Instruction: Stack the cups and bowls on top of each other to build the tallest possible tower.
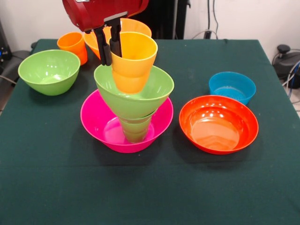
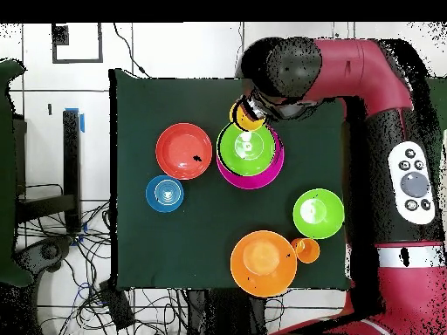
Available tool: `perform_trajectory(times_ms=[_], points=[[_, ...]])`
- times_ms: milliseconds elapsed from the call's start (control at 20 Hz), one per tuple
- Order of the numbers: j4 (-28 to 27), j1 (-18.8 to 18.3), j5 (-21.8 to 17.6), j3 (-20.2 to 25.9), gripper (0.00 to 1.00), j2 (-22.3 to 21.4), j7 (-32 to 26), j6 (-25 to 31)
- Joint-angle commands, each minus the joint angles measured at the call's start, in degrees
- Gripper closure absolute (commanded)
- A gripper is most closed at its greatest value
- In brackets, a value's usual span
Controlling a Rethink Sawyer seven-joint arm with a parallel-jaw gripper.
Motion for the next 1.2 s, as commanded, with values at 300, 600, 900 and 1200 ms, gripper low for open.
perform_trajectory(times_ms=[300, 600, 900, 1200], points=[[4.92, 1.18, -1.44, -1.28, 1.00, 2.38, -7.72, -2.81], [5.09, 1.15, -1.49, -1.37, 1.00, 2.40, -7.40, -3.16], [5.68, 1.03, -1.47, -1.60, 1.00, 2.17, -6.92, -3.25], [6.44, 1.03, -1.59, -1.73, 1.00, 1.68, -6.68, -3.48]])
